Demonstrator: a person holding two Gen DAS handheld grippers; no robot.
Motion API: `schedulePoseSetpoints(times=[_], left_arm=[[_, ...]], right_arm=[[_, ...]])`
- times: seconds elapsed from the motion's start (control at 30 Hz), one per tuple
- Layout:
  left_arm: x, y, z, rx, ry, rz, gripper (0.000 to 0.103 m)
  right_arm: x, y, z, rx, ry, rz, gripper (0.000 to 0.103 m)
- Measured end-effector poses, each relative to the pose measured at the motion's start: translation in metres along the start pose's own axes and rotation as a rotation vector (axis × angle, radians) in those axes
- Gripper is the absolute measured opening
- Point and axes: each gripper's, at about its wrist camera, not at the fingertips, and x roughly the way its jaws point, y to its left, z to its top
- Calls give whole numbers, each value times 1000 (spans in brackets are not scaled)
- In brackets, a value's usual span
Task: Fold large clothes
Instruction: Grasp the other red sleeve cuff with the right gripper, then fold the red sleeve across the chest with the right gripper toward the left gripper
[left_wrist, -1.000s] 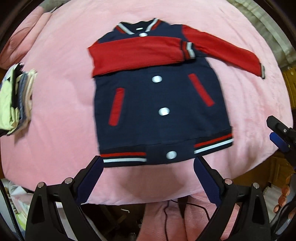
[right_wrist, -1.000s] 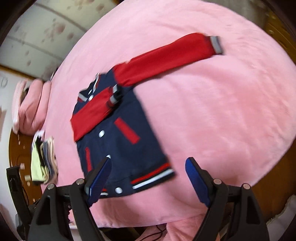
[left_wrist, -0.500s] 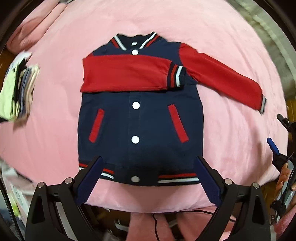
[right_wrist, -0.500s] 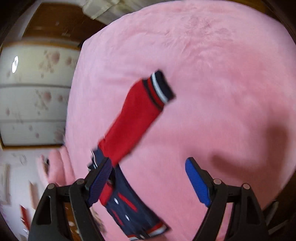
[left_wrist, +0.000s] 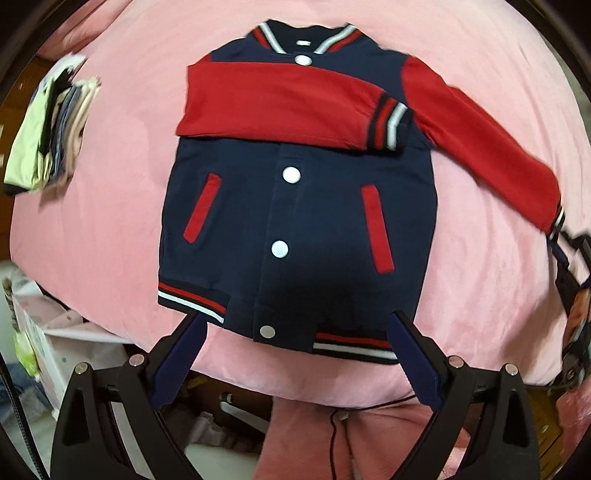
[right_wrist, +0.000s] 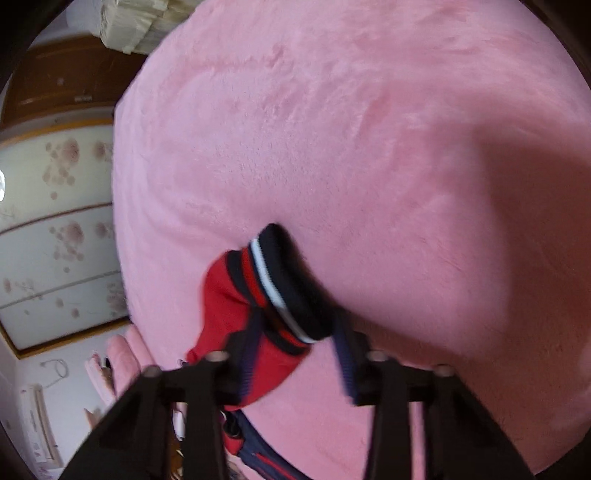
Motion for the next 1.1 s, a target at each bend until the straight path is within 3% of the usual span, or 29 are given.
schedulePoseSetpoints(times=[0.03, 0.13, 0.37, 0.5, 0.67, 0.77, 0.9, 1.1], left_arm=[[-1, 4, 2, -17, -3, -11, 97], [-2, 15, 7, -30, -18, -14, 97], [-5, 59, 22, -53, -87, -6, 97], [-6, 96, 37, -79, -137, -71, 97], [-3, 144, 61, -81, -159, -114, 97], [0, 174, 80, -62, -171, -110, 97], [0, 198, 92, -30, -192, -142, 97], [8, 213, 103, -5, -204, -191, 97]], right_arm=[[2, 4, 0, -12, 4, -13, 9], [-3, 13, -2, -41, -26, 2, 8], [-32, 41, -31, -82, -82, 211, 8], [-46, 70, -61, -127, -94, 305, 8], [-48, 128, -112, -239, -107, 349, 8], [-40, 166, -145, -337, -110, 339, 8], [-5, 218, -202, -542, -81, 221, 8], [67, 271, -271, -711, 52, 113, 8]])
